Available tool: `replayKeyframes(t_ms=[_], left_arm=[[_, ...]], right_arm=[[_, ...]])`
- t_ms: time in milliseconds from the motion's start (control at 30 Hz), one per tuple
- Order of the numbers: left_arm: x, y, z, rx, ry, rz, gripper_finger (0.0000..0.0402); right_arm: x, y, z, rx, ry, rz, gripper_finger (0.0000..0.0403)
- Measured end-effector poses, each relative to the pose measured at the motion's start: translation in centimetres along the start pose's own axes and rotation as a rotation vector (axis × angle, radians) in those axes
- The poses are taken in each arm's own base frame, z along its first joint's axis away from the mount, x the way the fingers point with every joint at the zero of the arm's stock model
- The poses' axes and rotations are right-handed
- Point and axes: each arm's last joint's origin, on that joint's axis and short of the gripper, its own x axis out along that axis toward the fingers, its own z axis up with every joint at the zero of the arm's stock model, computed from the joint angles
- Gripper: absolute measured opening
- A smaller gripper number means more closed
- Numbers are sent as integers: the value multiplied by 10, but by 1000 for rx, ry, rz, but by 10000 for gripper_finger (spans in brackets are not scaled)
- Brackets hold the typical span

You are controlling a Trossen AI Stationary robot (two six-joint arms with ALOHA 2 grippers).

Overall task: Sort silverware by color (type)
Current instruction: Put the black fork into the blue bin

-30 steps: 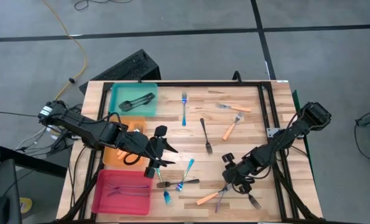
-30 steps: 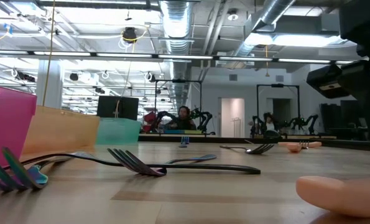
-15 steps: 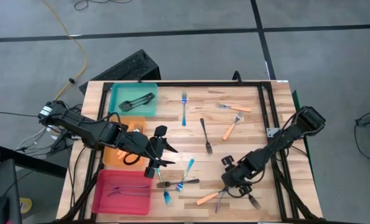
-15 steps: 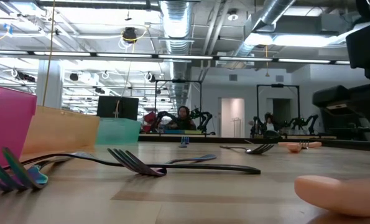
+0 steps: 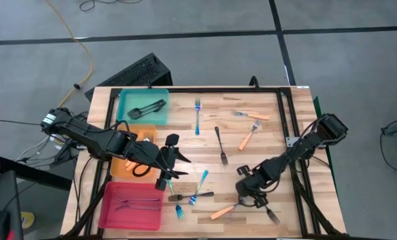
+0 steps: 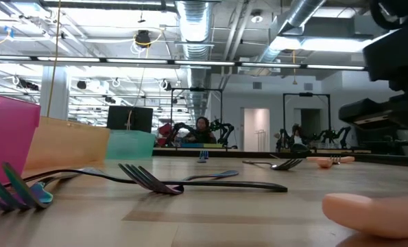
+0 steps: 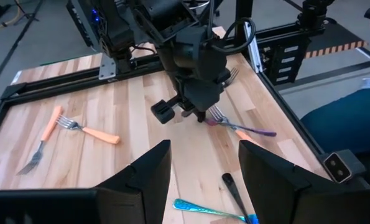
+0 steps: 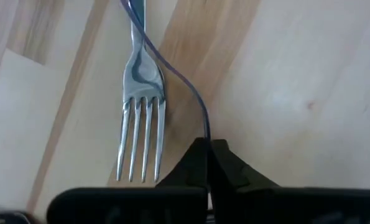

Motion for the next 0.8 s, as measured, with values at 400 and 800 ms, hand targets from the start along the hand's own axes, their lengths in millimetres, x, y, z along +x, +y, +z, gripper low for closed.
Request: replayKeyframes(t_ms=[400,800], left_arm=[[0,4,8,68,-72,100,173],[27,14,-39,109,-421,244,173]], right_arm=[[-70,-38,8,84,-333,-215,19],[-154,-69,-5,210,-1106,-422,19]])
